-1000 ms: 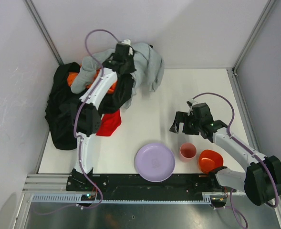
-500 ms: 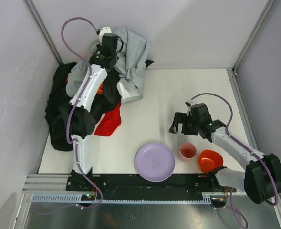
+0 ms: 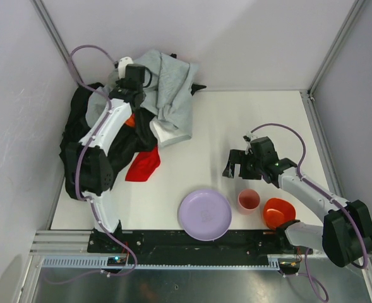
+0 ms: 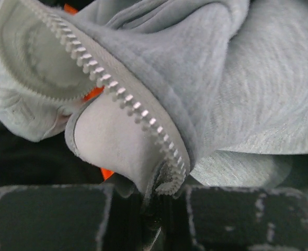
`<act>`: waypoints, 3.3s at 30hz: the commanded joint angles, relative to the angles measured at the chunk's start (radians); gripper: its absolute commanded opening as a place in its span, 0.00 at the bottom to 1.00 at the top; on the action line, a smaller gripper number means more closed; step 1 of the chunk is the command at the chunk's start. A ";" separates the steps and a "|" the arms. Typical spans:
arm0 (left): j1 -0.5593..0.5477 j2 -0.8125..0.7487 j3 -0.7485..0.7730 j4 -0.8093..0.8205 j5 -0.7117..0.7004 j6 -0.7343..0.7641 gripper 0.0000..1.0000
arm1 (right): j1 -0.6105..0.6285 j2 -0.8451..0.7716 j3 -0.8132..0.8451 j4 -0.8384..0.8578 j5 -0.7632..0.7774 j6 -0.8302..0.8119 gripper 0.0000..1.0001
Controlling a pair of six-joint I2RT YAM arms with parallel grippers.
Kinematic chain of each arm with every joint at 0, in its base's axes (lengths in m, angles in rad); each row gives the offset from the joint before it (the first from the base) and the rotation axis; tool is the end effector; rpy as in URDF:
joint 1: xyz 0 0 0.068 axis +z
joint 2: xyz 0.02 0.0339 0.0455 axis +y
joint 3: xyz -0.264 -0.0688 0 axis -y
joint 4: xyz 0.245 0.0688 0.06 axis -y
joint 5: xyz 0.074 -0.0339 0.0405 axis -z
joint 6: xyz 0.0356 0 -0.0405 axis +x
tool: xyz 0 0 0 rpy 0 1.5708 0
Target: Pick out a specific cloth from the pile
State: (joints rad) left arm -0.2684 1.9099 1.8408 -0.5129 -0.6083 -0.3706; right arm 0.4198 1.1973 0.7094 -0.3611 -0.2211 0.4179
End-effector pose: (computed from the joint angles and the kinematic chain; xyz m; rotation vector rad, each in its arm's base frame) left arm 0.4321 -0.0978 0.3487 -0.4445 1.9999 0.2600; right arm 0.2160 0.1050 0.2158 -0.1069 2.4948 0.6360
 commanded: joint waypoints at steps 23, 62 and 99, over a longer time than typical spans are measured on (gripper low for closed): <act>0.544 0.057 -0.384 0.027 0.501 -0.306 0.03 | 0.058 0.004 0.039 0.024 0.026 0.041 0.99; 0.422 -0.909 -0.960 -0.002 0.987 -0.139 1.00 | 0.242 -0.175 -0.016 -0.065 0.140 0.149 0.99; -0.002 -0.248 -0.676 -0.114 0.389 -0.020 0.72 | 0.264 -0.131 -0.033 -0.043 0.150 0.156 0.99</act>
State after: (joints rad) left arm -0.2630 1.6238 1.1080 -0.6418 -0.2043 -0.4171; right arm 0.6773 1.0626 0.6838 -0.4305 -0.0830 0.5686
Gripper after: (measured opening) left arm 0.778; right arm 0.993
